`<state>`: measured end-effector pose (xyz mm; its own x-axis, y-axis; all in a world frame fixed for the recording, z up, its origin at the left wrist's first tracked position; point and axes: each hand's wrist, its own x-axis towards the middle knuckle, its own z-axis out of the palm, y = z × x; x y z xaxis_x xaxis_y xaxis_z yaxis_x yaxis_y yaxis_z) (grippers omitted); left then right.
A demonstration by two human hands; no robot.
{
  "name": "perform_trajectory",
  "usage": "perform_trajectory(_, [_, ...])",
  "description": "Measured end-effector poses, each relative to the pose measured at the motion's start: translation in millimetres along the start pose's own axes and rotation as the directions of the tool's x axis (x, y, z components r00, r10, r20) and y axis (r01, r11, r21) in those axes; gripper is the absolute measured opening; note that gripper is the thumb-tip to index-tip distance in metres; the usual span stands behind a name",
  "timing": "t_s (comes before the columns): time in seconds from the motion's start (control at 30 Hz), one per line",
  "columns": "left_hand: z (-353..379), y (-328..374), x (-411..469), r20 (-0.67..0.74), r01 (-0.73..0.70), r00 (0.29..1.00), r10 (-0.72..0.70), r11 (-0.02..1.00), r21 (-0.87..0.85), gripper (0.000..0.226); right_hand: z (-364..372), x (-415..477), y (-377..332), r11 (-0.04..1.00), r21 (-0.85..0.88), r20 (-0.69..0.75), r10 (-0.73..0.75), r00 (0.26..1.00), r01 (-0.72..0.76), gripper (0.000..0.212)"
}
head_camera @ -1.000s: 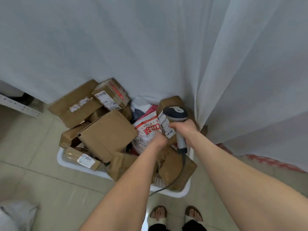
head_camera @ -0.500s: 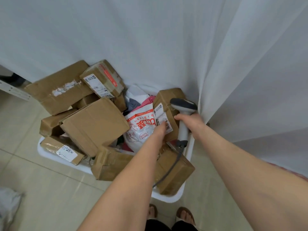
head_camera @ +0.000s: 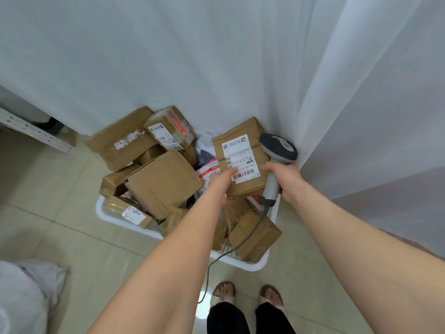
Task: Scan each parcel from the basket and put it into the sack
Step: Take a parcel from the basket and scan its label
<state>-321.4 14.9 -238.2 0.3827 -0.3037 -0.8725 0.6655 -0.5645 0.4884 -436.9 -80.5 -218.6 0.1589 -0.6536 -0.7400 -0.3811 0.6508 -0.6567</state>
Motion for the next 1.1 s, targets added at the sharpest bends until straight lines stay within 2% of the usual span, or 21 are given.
perform_trajectory(0.1, [-28.5,37.5,-43.8,-0.071,-0.057,0.996,0.060,0.997,0.042,0.036,11.7,-39.6,-15.9,0.997,0.065,0.035,0.042,0.999,-0.044,0.056])
perform_trajectory(0.17, [-48.0,60.4,-70.9,-0.089,-0.096,0.991,0.104,0.991,0.088,0.039,22.8,-69.2,-28.9,0.990,0.129,0.054,0.048,0.997,-0.054,0.053])
perform_trajectory(0.23, [-66.0,80.1,-98.5,-0.088,-0.111,0.989,0.121,0.988,0.110,0.033,33.7,-99.0,-41.0,0.983,0.171,0.063,0.057,0.996,-0.067,0.049])
perform_trajectory(0.33, [-89.8,106.7,-139.3,-0.094,-0.176,0.977,0.189,0.975,0.136,0.023,45.9,-138.5,-56.4,0.963,0.249,0.093,0.079,0.992,-0.100,0.055])
perform_trajectory(0.47, [-114.1,127.4,-190.2,-0.025,-0.276,0.958,0.284,0.946,0.170,0.042,52.8,-180.4,-73.4,0.917,0.382,0.130,0.071,0.989,-0.116,0.061])
perform_trajectory(0.57, [-131.3,130.4,-227.0,0.037,-0.340,0.940,0.338,0.932,0.127,0.045,49.8,-210.2,-77.6,0.901,0.422,0.168,0.033,0.985,-0.102,0.075])
perform_trajectory(0.73, [-142.4,118.9,-288.6,0.082,-0.417,0.908,0.411,0.906,0.073,0.043,29.2,-271.8,-85.7,0.903,0.427,0.189,-0.047,0.981,-0.039,0.060])
perform_trajectory(0.93, [-144.8,87.5,-358.3,0.119,-0.440,0.896,0.429,0.894,0.085,0.095,-9.1,-344.5,-83.2,0.911,0.411,0.188,-0.121,0.975,0.033,0.059])
perform_trajectory(1.0, [-147.1,80.5,-384.1,0.142,-0.466,0.880,0.453,0.882,0.070,0.092,-18.8,-371.8,-86.9,0.909,0.414,0.188,-0.142,0.972,0.052,0.048])
perform_trajectory(1.1, [-154.4,70.4,-416.5,0.172,-0.467,0.876,0.451,0.881,0.067,0.066,-27.4,-405.1,-93.7,0.912,0.404,0.195,-0.167,0.967,0.076,0.027])
